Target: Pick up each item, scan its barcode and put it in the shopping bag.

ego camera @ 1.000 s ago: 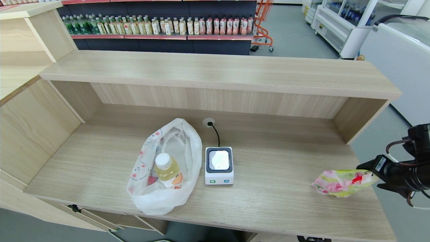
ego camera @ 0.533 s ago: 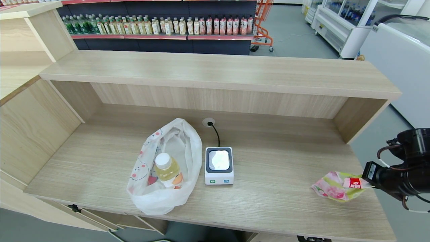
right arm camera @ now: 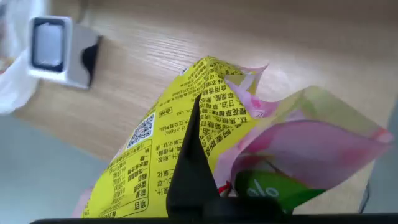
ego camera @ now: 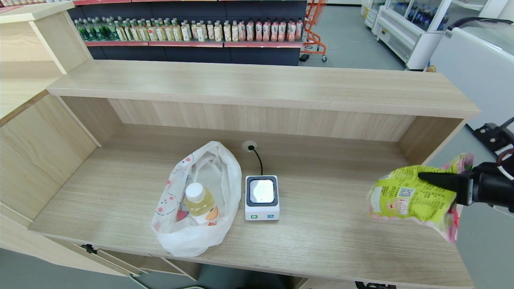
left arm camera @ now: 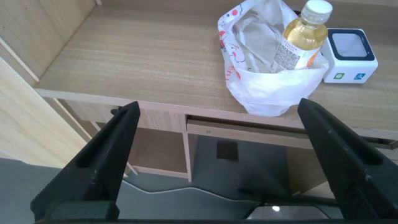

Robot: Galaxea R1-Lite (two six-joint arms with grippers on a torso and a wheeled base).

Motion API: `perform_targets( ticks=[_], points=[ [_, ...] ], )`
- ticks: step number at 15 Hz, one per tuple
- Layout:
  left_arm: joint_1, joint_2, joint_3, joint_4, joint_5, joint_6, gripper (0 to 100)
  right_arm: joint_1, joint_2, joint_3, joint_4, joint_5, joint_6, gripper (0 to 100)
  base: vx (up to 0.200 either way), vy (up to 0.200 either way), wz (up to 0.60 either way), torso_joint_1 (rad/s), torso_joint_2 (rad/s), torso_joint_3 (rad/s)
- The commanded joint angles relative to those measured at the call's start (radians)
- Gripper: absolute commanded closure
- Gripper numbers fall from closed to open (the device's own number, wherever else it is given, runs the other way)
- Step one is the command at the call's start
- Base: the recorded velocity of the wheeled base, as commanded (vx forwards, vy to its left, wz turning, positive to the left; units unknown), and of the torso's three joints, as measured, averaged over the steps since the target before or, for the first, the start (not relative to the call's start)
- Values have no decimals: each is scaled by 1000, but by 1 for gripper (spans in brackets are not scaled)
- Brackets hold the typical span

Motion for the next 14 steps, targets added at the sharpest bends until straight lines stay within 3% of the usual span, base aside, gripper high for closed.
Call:
perform_targets(
  ticks=[1,2,3,6,11,14],
  points=[
    [0,0,0,0,0,1,0,6,-71,48,-83,197,-198,100,0,0,0,0,0,0],
    [0,0,0,0,0,1,0,8,-65,45,-99,284,-284,100,0,0,0,0,0,0],
    [0,0,0,0,0,1,0,22,-36,33,-123,458,-463,100,0,0,0,0,0,0],
    [0,0,0,0,0,1,0,86,0,14,-134,609,-781,100,0,0,0,0,0,0],
    [0,0,0,0,0,1,0,218,0,-5,-131,666,-1120,100,0,0,0,0,0,0],
    [0,0,0,0,0,-1,0,239,-10,-38,-132,672,-1124,100,0,0,0,0,0,0]
  ],
)
